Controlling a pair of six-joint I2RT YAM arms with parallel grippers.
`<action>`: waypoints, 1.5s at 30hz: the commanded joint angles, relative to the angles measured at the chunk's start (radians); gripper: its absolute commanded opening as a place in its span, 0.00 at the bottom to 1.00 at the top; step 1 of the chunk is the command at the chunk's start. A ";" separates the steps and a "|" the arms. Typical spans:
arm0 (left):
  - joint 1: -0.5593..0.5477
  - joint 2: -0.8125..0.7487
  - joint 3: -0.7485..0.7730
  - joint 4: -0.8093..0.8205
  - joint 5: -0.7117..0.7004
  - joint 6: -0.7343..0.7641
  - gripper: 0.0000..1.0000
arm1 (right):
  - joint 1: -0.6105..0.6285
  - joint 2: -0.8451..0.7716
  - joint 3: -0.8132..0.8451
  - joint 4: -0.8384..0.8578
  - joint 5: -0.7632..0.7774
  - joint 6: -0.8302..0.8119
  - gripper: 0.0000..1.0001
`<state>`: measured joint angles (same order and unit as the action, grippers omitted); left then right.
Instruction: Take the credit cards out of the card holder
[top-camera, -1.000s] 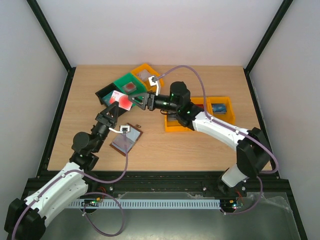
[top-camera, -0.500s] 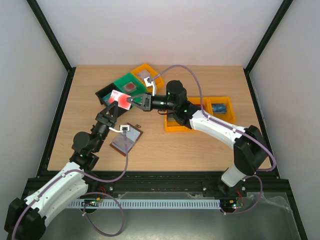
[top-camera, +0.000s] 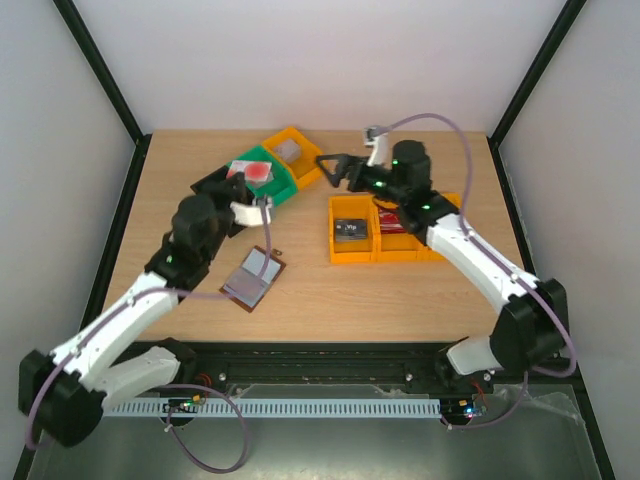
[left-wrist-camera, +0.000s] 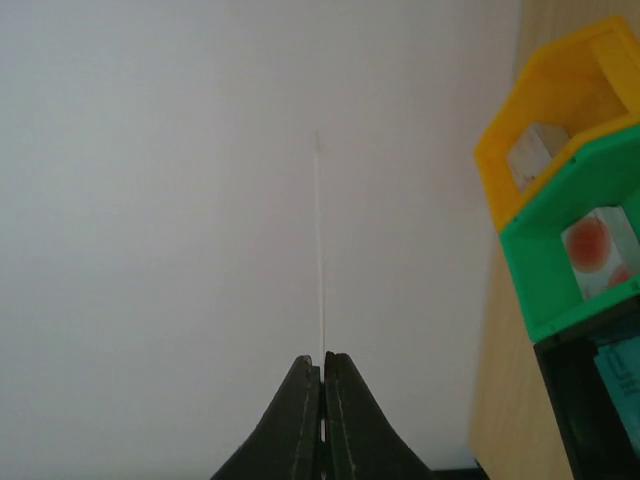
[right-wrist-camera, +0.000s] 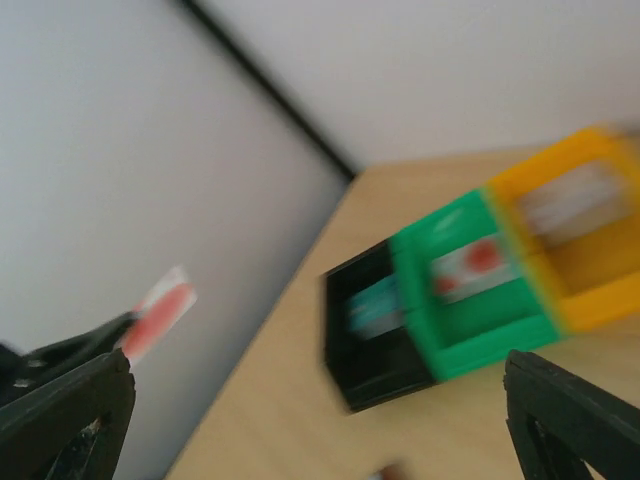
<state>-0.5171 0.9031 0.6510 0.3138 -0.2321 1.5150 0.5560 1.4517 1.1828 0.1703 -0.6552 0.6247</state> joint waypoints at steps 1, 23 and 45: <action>-0.003 0.254 0.303 -0.458 -0.150 -0.324 0.02 | -0.095 -0.130 -0.048 -0.136 0.207 -0.120 0.99; 0.180 1.401 1.570 -1.156 -0.242 -1.020 0.02 | -0.251 -0.317 -0.180 -0.207 0.381 -0.316 0.99; 0.218 1.463 1.461 -1.052 -0.178 -0.948 0.02 | -0.252 -0.307 -0.184 -0.197 0.346 -0.330 0.99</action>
<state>-0.3023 2.3619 2.1437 -0.7578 -0.4175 0.5278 0.3069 1.1507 1.0103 -0.0330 -0.3065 0.3130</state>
